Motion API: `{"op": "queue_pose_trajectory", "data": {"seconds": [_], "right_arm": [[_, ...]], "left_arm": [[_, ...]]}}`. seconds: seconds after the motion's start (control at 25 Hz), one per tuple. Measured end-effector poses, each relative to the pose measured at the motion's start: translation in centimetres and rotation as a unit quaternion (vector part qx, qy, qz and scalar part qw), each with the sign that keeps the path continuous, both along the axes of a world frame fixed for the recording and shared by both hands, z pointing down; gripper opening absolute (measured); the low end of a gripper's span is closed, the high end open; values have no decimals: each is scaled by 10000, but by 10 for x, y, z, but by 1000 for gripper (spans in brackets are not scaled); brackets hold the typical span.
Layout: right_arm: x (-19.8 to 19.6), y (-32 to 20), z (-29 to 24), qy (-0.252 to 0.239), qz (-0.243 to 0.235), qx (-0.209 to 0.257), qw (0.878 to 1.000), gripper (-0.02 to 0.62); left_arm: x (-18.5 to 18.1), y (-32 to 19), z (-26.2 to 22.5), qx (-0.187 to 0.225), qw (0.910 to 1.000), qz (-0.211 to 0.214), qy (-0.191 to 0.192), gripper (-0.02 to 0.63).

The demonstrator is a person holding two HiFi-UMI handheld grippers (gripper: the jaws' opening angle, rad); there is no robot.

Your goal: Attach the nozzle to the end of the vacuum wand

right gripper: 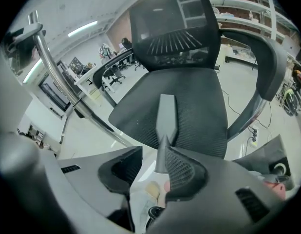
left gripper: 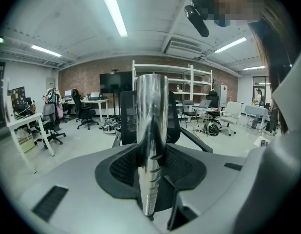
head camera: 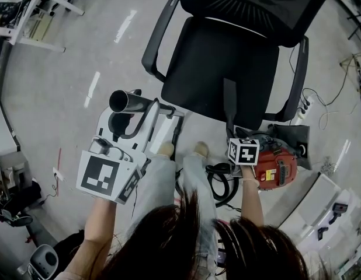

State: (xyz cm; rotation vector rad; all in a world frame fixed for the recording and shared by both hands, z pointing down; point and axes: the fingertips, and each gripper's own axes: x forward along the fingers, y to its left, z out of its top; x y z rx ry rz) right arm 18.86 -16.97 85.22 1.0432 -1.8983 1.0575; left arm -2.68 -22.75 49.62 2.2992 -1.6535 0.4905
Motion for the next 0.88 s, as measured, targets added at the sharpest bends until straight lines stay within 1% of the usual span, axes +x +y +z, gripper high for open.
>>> {"op": "queue_pose_trajectory", "data": {"seconds": [0.28, 0.56, 0.64, 0.76, 0.84, 0.88], "right_arm": [[1, -2, 30, 51, 28, -261, 9996, 170], [2, -7, 51, 126, 83, -474, 9988, 173], [3, -8, 54, 184, 88, -539, 9983, 173], [2, -8, 60, 227, 66, -665, 9975, 173], [1, -7, 65, 251, 45, -754, 9968, 173], [1, -8, 67, 269, 33, -788, 9965, 173]], "left_arm": [[0, -3, 1, 58, 9999, -76, 75, 156], [5, -3, 4, 18, 9997, 73, 217, 156], [3, -5, 6, -13, 9998, 20, 180, 156], [0, -8, 6, 109, 9999, 4, 38, 156], [0, -10, 5, 167, 9998, 11, 60, 156], [0, -11, 5, 134, 9999, -44, 94, 156]]}}
